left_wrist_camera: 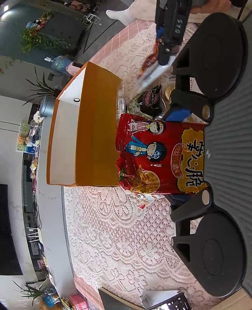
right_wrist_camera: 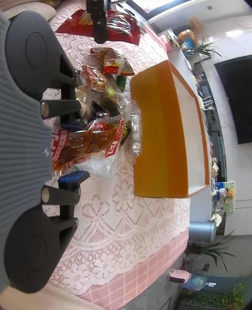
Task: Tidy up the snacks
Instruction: 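Grasp the red chip bag with the left gripper while the right gripper grasps the braised-meat pack, then lift both held snacks over the orange box and lower them inside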
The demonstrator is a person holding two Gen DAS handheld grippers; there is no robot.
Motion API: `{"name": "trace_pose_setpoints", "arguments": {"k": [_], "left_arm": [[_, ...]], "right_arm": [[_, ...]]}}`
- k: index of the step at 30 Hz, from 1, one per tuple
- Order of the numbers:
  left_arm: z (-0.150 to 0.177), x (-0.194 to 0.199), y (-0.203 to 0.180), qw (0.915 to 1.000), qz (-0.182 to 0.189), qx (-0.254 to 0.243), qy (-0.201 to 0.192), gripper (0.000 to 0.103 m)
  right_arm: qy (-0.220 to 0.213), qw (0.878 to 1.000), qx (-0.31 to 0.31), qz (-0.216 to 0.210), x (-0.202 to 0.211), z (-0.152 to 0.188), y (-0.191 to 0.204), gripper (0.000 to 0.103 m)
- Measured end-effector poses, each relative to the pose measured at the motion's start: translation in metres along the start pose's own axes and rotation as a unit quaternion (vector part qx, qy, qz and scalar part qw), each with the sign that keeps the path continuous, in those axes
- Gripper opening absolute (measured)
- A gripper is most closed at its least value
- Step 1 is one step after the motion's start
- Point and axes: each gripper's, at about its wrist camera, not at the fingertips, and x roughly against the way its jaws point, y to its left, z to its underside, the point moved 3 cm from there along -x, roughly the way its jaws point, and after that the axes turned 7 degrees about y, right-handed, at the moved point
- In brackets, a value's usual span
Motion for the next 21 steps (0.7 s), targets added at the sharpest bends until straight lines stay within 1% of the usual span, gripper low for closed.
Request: {"name": "trace_pose_setpoints", "arguments": {"k": [2, 4, 6, 7, 9, 10, 13, 17, 19, 20, 21], "left_arm": [[0.0, 0.001, 0.001, 1.0, 0.002, -0.002, 0.001, 0.079], [0.001, 0.002, 0.0, 1.0, 0.002, -0.005, 0.001, 0.079], [0.002, 0.003, -0.001, 1.0, 0.003, -0.009, 0.002, 0.079], [0.003, 0.003, -0.002, 0.9999, 0.004, -0.01, 0.003, 0.079], [0.002, 0.003, -0.004, 0.9999, 0.005, -0.014, 0.004, 0.079], [0.003, 0.002, -0.004, 0.9999, 0.006, -0.015, 0.005, 0.079], [0.004, 0.003, -0.007, 0.9998, 0.008, -0.02, 0.004, 0.079], [0.007, 0.002, -0.009, 0.9997, 0.009, -0.021, 0.003, 0.079], [0.007, 0.002, -0.009, 0.9998, 0.009, -0.02, 0.004, 0.079], [0.007, 0.002, -0.009, 0.9998, 0.01, -0.019, 0.004, 0.079], [0.007, 0.002, -0.008, 0.9998, 0.01, -0.019, 0.004, 0.079]], "right_arm": [[0.019, 1.0, -0.002, 0.005, -0.007, 0.003, -0.001, 0.046], [0.025, 0.999, 0.007, 0.02, -0.014, 0.009, -0.002, 0.047], [0.02, 0.998, 0.029, 0.047, -0.018, 0.012, 0.001, 0.052], [0.017, 0.998, 0.035, 0.05, -0.017, 0.013, 0.002, 0.054], [0.01, 0.998, 0.042, 0.049, -0.016, 0.012, 0.005, 0.055], [0.006, 0.998, 0.047, 0.049, -0.014, 0.012, 0.006, 0.053], [0.001, 0.996, 0.064, 0.055, -0.013, 0.014, 0.01, 0.042], [-0.004, 0.997, 0.063, 0.053, -0.009, 0.014, 0.012, 0.038], [-0.008, 0.998, 0.052, 0.041, -0.003, 0.012, 0.01, 0.036], [-0.01, 0.999, 0.043, 0.028, 0.0, 0.011, 0.009, 0.018], [-0.01, 0.999, 0.033, 0.013, 0.003, 0.009, 0.008, 0.017]]}}
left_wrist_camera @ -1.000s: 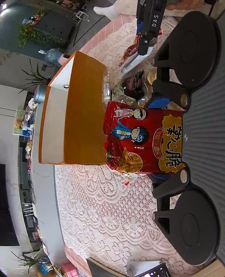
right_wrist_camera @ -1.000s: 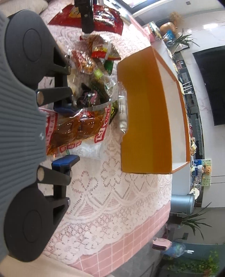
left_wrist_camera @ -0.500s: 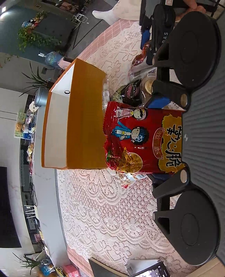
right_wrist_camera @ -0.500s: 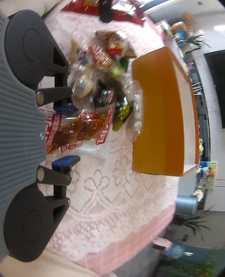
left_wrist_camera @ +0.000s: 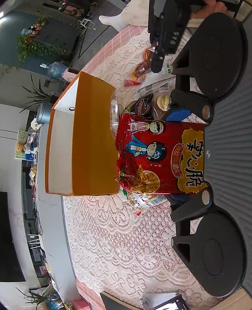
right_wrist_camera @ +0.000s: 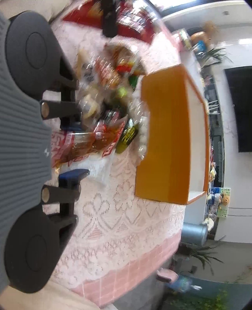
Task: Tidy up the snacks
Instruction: 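Lift both held snacks over the orange box and lower them inside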
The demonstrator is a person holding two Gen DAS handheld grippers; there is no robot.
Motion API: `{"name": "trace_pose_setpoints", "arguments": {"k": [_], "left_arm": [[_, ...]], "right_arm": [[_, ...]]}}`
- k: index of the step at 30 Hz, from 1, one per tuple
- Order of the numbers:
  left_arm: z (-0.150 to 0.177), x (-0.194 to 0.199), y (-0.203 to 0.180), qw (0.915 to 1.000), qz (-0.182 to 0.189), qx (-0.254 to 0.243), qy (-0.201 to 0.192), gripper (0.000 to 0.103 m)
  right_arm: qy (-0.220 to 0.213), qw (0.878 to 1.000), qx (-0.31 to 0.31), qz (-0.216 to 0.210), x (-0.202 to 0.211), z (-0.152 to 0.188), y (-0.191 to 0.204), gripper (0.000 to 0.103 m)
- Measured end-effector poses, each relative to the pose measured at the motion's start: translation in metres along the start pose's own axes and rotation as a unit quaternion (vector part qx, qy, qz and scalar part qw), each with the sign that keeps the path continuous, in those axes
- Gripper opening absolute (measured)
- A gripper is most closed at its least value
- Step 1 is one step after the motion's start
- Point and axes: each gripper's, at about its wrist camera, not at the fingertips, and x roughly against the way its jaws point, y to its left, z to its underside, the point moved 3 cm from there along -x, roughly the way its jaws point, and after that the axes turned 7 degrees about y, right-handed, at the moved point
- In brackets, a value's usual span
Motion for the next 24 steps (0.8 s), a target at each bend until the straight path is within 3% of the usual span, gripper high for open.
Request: {"name": "trace_pose_setpoints", "arguments": {"k": [11, 18, 24], "left_arm": [[-0.028, 0.008, -0.001, 0.9998, 0.007, 0.002, -0.018, 0.079], [-0.08, 0.021, -0.008, 0.9986, 0.0, -0.01, -0.052, 0.079], [-0.128, 0.018, -0.01, 0.9978, -0.002, -0.009, -0.065, 0.079]], "right_arm": [[-0.053, 0.998, 0.001, -0.021, 0.034, -0.035, 0.006, 0.017], [-0.095, 0.995, 0.021, -0.025, 0.052, -0.083, 0.008, 0.017], [-0.105, 0.993, 0.056, -0.025, 0.048, -0.127, 0.015, 0.017]]}}
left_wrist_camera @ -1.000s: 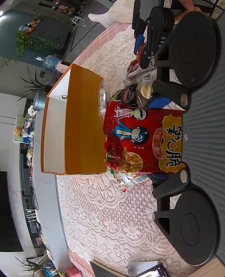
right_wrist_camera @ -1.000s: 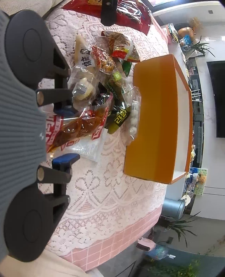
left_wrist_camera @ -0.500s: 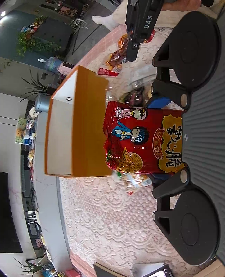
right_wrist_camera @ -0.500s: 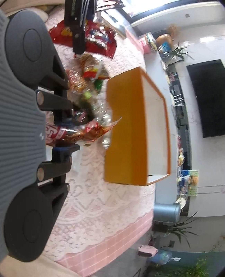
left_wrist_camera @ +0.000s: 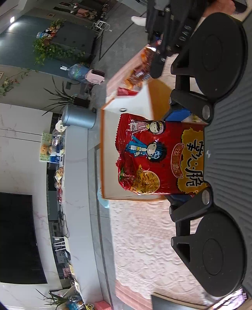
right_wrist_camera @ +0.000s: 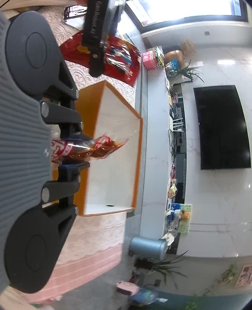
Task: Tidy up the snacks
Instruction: 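Lift both held snacks over the orange box and lower them inside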
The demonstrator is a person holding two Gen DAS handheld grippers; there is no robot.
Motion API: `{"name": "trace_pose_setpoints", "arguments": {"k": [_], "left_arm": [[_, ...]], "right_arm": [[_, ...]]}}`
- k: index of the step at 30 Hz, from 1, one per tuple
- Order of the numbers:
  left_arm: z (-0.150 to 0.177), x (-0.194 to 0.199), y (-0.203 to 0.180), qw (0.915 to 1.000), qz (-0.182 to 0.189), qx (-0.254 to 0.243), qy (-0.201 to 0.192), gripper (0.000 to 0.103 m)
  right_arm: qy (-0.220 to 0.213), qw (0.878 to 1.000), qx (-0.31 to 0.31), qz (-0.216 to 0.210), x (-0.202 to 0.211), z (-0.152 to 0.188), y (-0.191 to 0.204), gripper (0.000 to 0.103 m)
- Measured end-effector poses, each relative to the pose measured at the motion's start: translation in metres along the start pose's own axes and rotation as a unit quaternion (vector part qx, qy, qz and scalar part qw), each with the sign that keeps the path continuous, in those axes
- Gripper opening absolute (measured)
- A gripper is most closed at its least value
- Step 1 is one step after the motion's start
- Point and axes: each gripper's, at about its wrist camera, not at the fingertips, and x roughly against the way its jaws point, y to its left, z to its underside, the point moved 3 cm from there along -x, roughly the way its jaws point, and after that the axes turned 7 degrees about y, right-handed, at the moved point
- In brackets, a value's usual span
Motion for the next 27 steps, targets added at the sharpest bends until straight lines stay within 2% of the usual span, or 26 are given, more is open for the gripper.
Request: {"name": "trace_pose_setpoints", "arguments": {"k": [5, 9, 14, 19, 27], "left_arm": [[-0.029, -0.017, 0.001, 0.9999, -0.007, -0.003, -0.007, 0.079], [-0.045, -0.038, 0.006, 0.9999, -0.015, -0.004, 0.003, 0.079], [-0.055, -0.073, 0.01, 0.9989, -0.014, -0.014, 0.042, 0.079], [-0.059, -0.111, 0.017, 0.9961, -0.025, -0.02, 0.082, 0.079], [-0.057, -0.147, 0.024, 0.991, -0.042, -0.044, 0.119, 0.079]], "right_arm": [[0.015, 1.0, 0.01, 0.003, -0.027, -0.03, -0.003, 0.017], [0.033, 0.999, 0.011, 0.007, -0.054, -0.046, -0.007, 0.017], [0.078, 0.997, 0.0, 0.003, -0.098, -0.059, -0.018, 0.017], [0.142, 0.99, -0.005, -0.001, -0.144, -0.064, -0.025, 0.018], [0.196, 0.98, 0.025, -0.01, -0.187, -0.075, -0.015, 0.018]]}}
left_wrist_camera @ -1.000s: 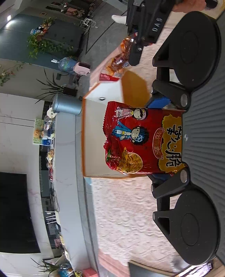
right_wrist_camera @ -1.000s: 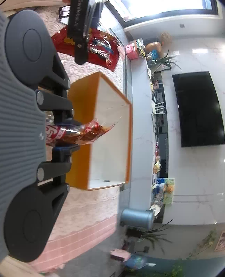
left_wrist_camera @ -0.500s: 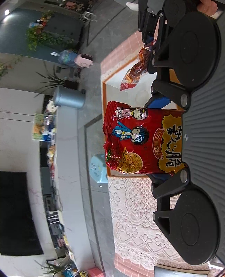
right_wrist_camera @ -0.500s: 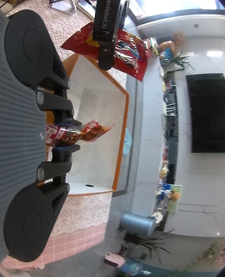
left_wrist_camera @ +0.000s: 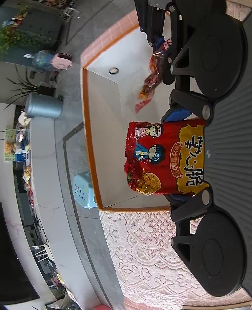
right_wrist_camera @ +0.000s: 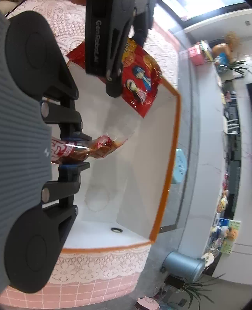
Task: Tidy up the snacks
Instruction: 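Lift both held snacks over the orange box and lower them inside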
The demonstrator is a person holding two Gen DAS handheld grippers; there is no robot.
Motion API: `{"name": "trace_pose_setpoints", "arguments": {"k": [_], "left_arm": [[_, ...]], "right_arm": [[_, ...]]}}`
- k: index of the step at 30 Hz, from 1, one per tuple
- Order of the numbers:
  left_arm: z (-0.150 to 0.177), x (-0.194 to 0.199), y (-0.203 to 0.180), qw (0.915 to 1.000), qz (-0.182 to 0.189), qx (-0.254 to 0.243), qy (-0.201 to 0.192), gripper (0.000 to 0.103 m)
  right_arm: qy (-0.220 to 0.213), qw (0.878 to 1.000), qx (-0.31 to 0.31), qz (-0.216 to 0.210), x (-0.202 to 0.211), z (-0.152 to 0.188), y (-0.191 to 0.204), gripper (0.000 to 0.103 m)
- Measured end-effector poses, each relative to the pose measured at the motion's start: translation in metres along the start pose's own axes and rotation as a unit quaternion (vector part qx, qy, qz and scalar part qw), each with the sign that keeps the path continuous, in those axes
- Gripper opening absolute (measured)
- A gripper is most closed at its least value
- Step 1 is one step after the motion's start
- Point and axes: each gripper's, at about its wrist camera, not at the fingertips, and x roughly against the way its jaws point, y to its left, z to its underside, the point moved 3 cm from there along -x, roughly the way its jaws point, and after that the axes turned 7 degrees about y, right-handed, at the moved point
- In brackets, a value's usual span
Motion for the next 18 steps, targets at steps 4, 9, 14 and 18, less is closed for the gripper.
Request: {"name": "trace_pose_setpoints", "arguments": {"k": [4, 9, 14, 18], "left_arm": [[0.0, -0.015, -0.001, 0.9994, -0.017, -0.016, 0.024, 0.079], [0.001, -0.02, -0.003, 0.9989, -0.018, -0.024, 0.037, 0.08], [0.002, -0.021, -0.003, 0.9988, -0.024, -0.021, 0.037, 0.085], [0.001, -0.016, -0.002, 0.9992, -0.021, -0.011, 0.031, 0.087]], "right_arm": [[0.033, 0.999, 0.014, 0.001, -0.019, 0.0, 0.007, 0.018], [0.057, 0.998, 0.015, -0.004, -0.033, -0.006, 0.007, 0.021], [0.075, 0.997, -0.01, -0.023, -0.037, -0.011, 0.0, 0.029], [0.079, 0.996, -0.02, -0.027, -0.031, -0.007, -0.001, 0.039]]}}
